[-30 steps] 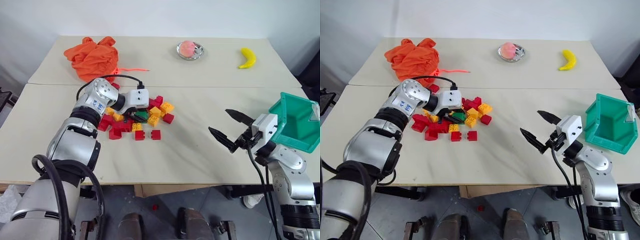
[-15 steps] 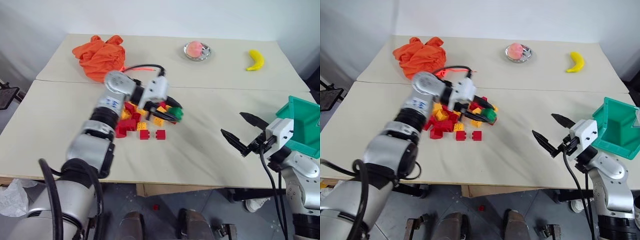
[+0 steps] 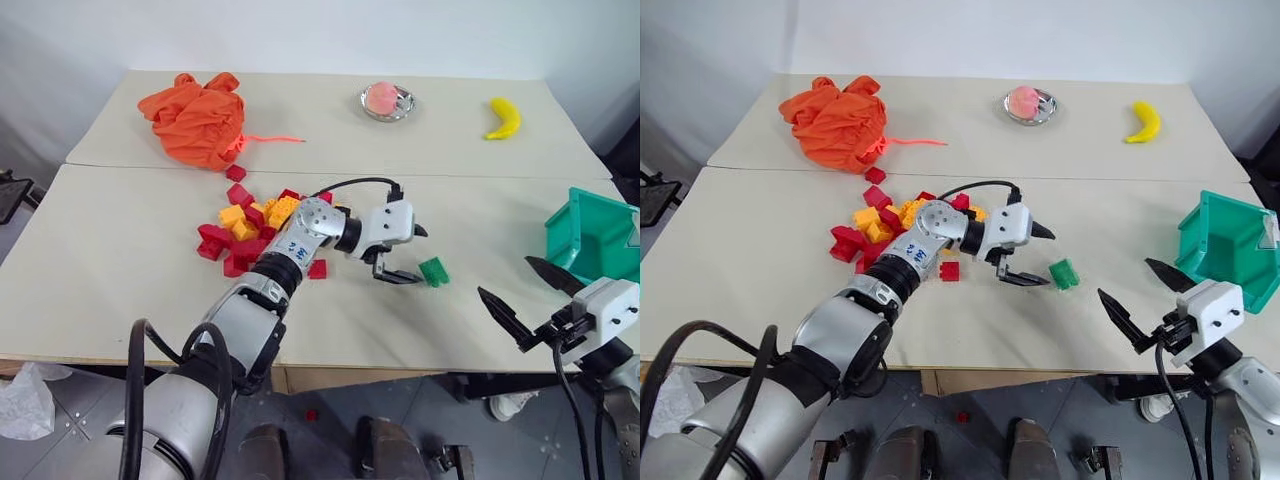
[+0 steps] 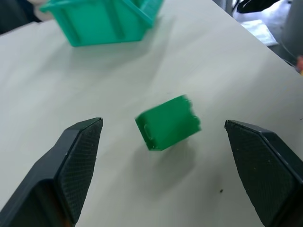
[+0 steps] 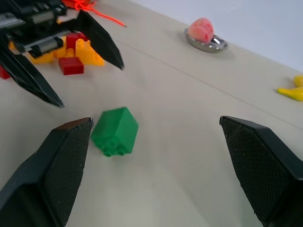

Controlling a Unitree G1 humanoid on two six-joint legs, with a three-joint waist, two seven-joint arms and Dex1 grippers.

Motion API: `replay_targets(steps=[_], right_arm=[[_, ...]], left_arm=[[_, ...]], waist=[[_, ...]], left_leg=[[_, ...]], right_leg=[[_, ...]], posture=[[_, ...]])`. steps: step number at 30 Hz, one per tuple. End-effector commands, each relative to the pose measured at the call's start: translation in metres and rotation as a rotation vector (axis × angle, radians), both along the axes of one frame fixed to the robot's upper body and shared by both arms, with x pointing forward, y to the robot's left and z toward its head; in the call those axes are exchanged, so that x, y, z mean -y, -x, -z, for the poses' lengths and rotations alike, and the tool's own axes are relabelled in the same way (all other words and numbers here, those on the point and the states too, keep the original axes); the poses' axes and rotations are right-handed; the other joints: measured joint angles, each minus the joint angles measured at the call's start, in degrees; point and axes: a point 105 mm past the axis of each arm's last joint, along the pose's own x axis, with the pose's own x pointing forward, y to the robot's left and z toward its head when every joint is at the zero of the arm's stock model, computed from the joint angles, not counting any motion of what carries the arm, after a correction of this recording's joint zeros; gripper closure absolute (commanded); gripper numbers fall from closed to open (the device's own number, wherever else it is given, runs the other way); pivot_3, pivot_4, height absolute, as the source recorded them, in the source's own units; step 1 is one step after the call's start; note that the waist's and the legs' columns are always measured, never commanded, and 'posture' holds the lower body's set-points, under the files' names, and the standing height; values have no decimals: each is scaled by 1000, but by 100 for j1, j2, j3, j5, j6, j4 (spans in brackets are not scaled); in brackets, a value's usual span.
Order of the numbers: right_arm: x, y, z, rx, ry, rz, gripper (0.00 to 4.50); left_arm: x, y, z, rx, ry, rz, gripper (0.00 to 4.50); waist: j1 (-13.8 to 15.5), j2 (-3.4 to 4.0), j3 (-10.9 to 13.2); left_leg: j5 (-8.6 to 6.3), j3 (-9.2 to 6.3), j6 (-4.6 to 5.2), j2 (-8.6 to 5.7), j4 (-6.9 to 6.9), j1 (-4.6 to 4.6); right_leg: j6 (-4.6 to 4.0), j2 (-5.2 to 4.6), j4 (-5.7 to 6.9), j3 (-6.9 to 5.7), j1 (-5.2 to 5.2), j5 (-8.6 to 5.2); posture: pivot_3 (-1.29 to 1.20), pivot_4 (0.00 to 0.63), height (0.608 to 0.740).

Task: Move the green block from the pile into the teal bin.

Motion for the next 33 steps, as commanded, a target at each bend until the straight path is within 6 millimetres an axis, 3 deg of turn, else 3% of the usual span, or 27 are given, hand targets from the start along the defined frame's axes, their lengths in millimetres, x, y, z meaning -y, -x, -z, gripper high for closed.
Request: replay_targets(steps=[1,5,8,12,17,22,33], right_arm=[[-4,-3,-16,-6,39,-34,0],[-14,-20,-7,-192,11,-56,0],[-40,-27,2,-351,35,-172,0],[-55,-47,8,-430,99,-179,0],[-49,-74,24,-451,244,-106,0],[-39,-90,29,-455,267,-43,0],[-33,-101,27,-444,180,-28,0]], left_arm=[[-43,4,-21,42,121,59,249],[-102,11,-18,27,157,6,113],[-141,19,-9,2,170,-102,113],[-168,35,-2,-32,184,-215,113],[-177,63,17,-62,132,-279,113],[-173,82,19,-103,199,-337,113],[-165,78,14,-94,231,-344,113]], waist=[[-25,6,-4],[-36,10,-6],[-14,10,-6],[35,9,-5],[75,8,-5],[24,6,-5],[16,7,-6]], left_leg=[[0,0,0,0,-2,3],[0,-2,0,1,-1,8],[0,-7,0,1,6,3],[0,-15,0,1,8,-1],[-6,-26,7,0,29,-14],[-6,-25,7,1,30,-13],[-6,-22,6,1,30,-11]], right_leg=[[-2,0,2,1,0,-1],[-5,1,12,3,0,-3],[-4,-2,14,2,1,-2],[-5,-2,17,-1,0,-3],[-3,-5,15,-6,5,-2],[-3,-3,18,-7,4,-2],[-3,-3,19,-5,3,-2]], posture=[[0,150,740],[0,150,740],[0,150,740],[0,150,740],[0,150,740],[0,150,740],[0,150,740]])
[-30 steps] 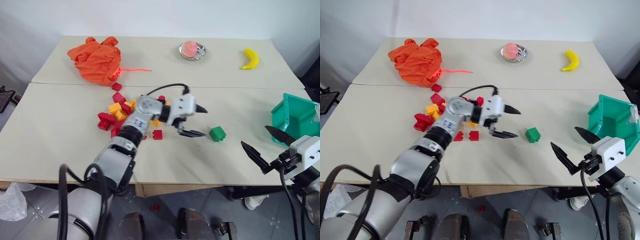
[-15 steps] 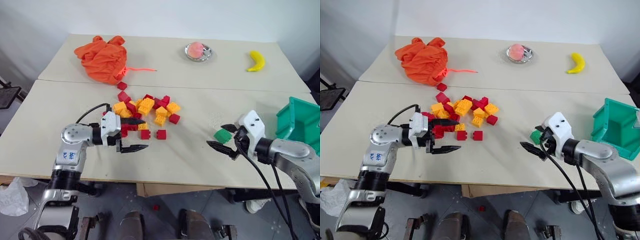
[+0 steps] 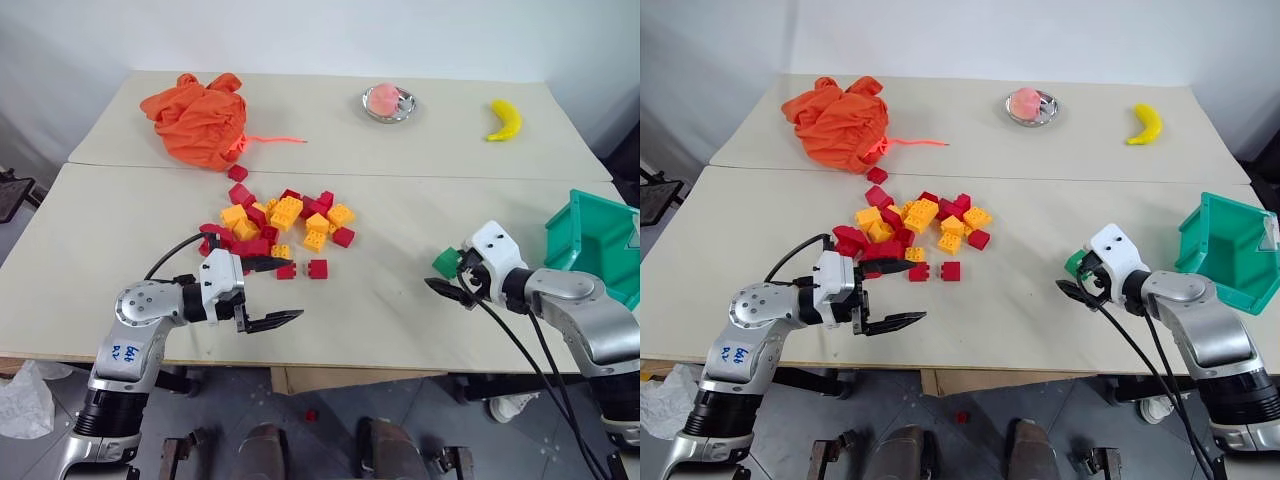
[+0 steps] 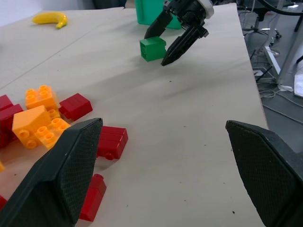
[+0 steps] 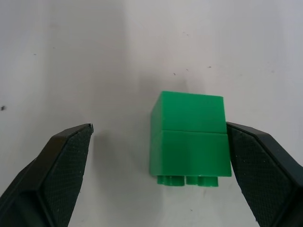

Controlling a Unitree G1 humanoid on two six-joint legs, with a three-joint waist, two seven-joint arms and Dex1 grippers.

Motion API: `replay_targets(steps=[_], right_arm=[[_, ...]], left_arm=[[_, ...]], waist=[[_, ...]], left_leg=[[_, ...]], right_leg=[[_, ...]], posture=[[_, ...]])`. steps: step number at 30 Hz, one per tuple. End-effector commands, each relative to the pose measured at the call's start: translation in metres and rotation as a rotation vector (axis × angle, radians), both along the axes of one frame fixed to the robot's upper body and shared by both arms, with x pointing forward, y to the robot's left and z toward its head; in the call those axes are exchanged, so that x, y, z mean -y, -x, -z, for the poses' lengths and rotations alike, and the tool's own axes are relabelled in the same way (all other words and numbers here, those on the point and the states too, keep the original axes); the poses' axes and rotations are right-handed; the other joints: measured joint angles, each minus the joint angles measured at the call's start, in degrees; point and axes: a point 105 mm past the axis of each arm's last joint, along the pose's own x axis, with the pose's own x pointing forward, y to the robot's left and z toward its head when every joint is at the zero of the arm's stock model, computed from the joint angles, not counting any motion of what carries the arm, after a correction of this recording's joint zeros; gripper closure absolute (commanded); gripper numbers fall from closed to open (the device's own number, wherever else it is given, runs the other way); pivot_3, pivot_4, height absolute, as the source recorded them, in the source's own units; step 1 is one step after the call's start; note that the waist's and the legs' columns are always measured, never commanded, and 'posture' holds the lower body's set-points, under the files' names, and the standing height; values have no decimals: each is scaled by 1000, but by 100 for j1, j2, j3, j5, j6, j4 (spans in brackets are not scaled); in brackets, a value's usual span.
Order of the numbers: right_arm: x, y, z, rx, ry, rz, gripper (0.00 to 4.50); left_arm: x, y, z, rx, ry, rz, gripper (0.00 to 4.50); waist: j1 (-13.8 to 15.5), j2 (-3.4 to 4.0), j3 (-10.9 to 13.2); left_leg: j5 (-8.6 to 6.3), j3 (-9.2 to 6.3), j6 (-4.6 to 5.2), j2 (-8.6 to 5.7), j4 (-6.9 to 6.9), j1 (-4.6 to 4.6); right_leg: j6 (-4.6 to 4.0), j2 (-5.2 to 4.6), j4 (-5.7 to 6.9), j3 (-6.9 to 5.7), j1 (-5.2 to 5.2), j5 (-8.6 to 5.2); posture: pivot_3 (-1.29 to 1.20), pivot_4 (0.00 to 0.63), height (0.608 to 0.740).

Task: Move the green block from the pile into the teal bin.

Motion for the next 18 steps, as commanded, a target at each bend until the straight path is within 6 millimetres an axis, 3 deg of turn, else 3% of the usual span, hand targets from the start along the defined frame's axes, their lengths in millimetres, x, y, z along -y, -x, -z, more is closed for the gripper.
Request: replay_targets(steps=[1,2,5,12,14,18], right_arm=[[1,-5,-16,79,-49,7,0],[2,-6,-16,81,-62,20,0],[9,-4,-14,85,-56,48,596],[21,8,-44,221,-94,52,2902],[29,18,-60,289,-104,69,3016],[74,37,-101,482,-96,241,3016]], left_arm=[[6,-3,-12,42,38,26,113],[8,-4,-13,43,42,30,113],[14,1,-11,-16,51,104,0],[23,2,-14,-42,80,174,0],[33,-1,-18,-6,111,189,0],[50,-9,-27,40,205,177,0]], waist=[[7,0,0],[4,0,0],[-4,0,0],[18,0,0],[24,0,0],[85,0,0]], left_leg=[[0,0,0,0,0,0],[0,1,0,0,1,0],[0,2,0,0,-1,0],[0,2,0,0,-2,0],[0,2,0,-1,-2,-1],[0,3,0,-3,1,-3]], right_leg=[[0,0,0,0,1,0],[0,0,-1,0,1,0],[0,0,0,0,0,0],[0,0,-1,0,0,0],[1,-1,-3,0,1,0],[6,-1,-9,1,3,3]], posture=[[0,150,740],[0,150,740],[0,150,740],[0,150,740],[0,150,740],[0,150,740]])
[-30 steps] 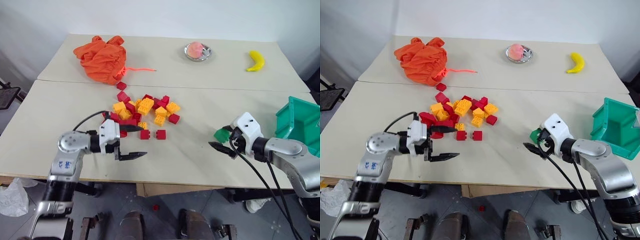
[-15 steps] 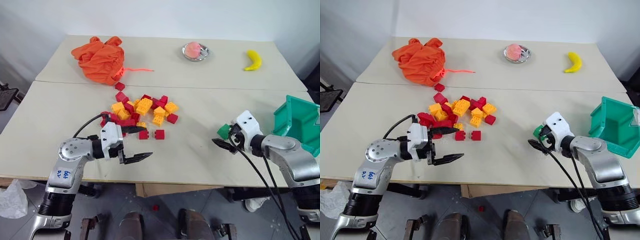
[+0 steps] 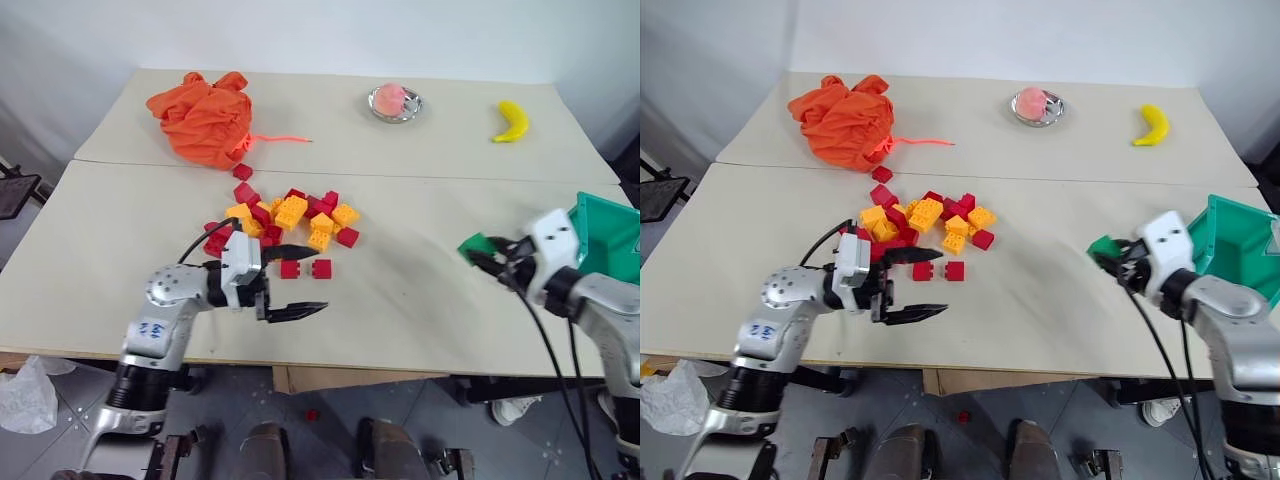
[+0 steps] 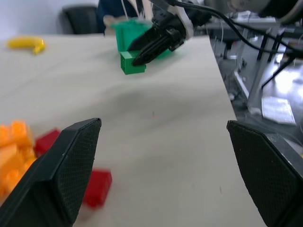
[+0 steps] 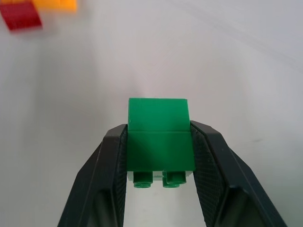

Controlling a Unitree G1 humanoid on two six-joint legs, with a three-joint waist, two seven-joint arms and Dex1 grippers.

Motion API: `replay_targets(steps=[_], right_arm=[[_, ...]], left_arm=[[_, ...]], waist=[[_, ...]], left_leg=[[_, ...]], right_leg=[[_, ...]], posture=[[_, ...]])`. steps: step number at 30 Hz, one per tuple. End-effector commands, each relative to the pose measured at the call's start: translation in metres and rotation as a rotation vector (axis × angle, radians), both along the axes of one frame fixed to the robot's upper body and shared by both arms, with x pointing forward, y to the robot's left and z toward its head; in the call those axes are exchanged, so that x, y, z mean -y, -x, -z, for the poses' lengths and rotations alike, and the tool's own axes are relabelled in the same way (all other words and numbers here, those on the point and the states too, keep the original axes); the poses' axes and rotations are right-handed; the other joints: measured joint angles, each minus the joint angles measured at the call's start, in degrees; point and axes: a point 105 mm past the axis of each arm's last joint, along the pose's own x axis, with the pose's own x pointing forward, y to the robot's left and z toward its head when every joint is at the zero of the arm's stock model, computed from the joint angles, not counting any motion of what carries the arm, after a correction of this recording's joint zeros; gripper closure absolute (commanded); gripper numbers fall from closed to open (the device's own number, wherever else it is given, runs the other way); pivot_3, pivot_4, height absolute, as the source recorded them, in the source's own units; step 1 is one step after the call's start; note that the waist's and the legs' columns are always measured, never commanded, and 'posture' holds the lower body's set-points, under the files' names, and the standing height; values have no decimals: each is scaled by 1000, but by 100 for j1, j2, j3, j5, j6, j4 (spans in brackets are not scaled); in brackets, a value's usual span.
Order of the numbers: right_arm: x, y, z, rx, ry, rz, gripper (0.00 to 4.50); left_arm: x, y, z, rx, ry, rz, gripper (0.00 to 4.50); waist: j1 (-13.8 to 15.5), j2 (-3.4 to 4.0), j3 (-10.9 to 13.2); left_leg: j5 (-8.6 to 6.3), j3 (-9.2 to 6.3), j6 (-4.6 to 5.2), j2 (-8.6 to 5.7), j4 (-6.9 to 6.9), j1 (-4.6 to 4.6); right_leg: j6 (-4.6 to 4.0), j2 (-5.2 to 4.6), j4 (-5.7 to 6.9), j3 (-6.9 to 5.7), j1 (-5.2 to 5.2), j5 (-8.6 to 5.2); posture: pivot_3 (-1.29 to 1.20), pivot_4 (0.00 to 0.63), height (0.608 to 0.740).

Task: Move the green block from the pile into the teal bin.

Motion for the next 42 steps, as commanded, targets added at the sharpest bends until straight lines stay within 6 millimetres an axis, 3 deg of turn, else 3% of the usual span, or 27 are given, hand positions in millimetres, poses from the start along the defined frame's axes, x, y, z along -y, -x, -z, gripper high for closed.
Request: replay_targets(steps=[1,6,11,15,24,26,29,32,37,40,42], right_arm=[[42,17,-50,198,29,169,3016],[120,38,-66,230,82,487,3016],[152,31,-55,175,60,546,3016],[159,19,-44,138,42,525,3016],[158,1,-43,157,15,448,26],[146,1,-55,239,-2,360,26],[81,5,-55,283,-66,-15,26],[39,9,-26,199,-35,-213,26],[-16,25,19,137,-19,-421,26],[-32,36,45,71,2,-485,26],[-33,36,49,92,-31,-459,26]], left_arm=[[9,-2,-9,32,53,0,0],[21,-7,-9,12,96,4,0],[21,-12,-12,38,103,-14,0],[12,-13,-13,34,109,-54,0],[-15,-17,-9,32,92,-194,0],[-26,-22,-9,65,77,-274,0],[-49,-24,-8,91,57,-371,0],[-70,-25,-3,92,30,-452,0],[-106,-27,6,67,5,-614,0],[-118,-22,8,85,-20,-678,0],[-127,-19,9,72,-44,-749,0]], waist=[[5,0,0],[-15,1,-1],[-99,1,-1],[-127,16,-9],[-157,18,-9],[-137,18,-9],[-152,19,-8],[-158,17,-8],[-101,16,-8],[-67,16,-8],[-68,16,-8]], left_leg=[[0,0,0,0,0,1],[0,2,0,1,-1,5],[1,7,1,1,-3,10],[2,15,1,1,-7,16],[3,20,-1,1,-16,20],[3,20,-1,1,-16,20],[3,21,-1,2,-20,21],[4,21,-4,2,-27,28],[4,22,-4,2,-25,30],[4,22,-3,1,-25,30],[3,22,-3,1,-25,30]], right_leg=[[0,0,0,0,1,0],[0,1,0,2,2,0],[0,2,0,5,3,0],[0,2,1,12,3,0],[1,1,-2,15,3,0],[1,0,-3,16,3,1],[2,2,-4,16,2,1],[2,3,-3,16,4,1],[2,1,-3,17,7,1],[2,0,-4,16,7,1],[2,0,-4,16,8,1]], posture=[[0,150,740],[0,150,740],[0,150,740],[0,150,740],[0,150,740],[0,150,740],[0,150,740],[0,150,740],[0,150,740],[0,150,740],[0,150,740]])
